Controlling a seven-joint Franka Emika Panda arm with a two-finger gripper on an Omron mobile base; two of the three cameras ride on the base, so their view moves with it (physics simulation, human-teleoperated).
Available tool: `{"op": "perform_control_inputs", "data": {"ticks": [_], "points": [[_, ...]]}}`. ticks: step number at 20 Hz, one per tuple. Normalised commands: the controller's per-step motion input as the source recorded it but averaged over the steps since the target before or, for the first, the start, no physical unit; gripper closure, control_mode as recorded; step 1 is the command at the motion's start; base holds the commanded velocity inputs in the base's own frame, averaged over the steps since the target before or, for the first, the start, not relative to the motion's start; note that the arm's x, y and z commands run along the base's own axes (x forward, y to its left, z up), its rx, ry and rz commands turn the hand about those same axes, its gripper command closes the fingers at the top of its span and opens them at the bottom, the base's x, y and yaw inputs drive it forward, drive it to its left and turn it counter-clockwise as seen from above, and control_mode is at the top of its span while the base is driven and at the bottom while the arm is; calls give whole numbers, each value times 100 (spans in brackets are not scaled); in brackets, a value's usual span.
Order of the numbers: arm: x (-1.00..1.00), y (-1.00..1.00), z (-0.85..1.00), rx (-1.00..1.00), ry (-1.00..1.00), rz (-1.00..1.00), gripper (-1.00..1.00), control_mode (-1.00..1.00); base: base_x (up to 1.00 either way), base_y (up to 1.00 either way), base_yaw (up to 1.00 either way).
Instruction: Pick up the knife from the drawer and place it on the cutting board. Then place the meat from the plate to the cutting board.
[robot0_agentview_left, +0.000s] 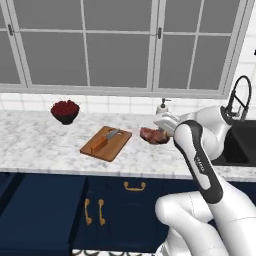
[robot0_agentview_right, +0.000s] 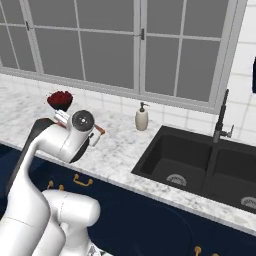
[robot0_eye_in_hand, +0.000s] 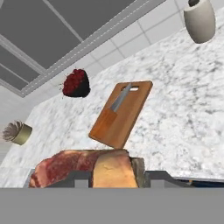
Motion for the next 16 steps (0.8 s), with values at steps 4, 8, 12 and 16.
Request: {"op": "perform_control_inputs", "data": {"ticks": [4, 8, 12, 16], "points": [[0, 10, 0, -5, 0, 0, 100, -100, 0, 23, 0], [13, -3, -1, 1, 0, -2, 100, -100, 0, 0, 0], [44, -20, -11, 9, 5, -3, 100, -100, 0, 0, 0], [56, -2, -22, 15, 8, 0, 100, -100, 0, 0, 0]]}}
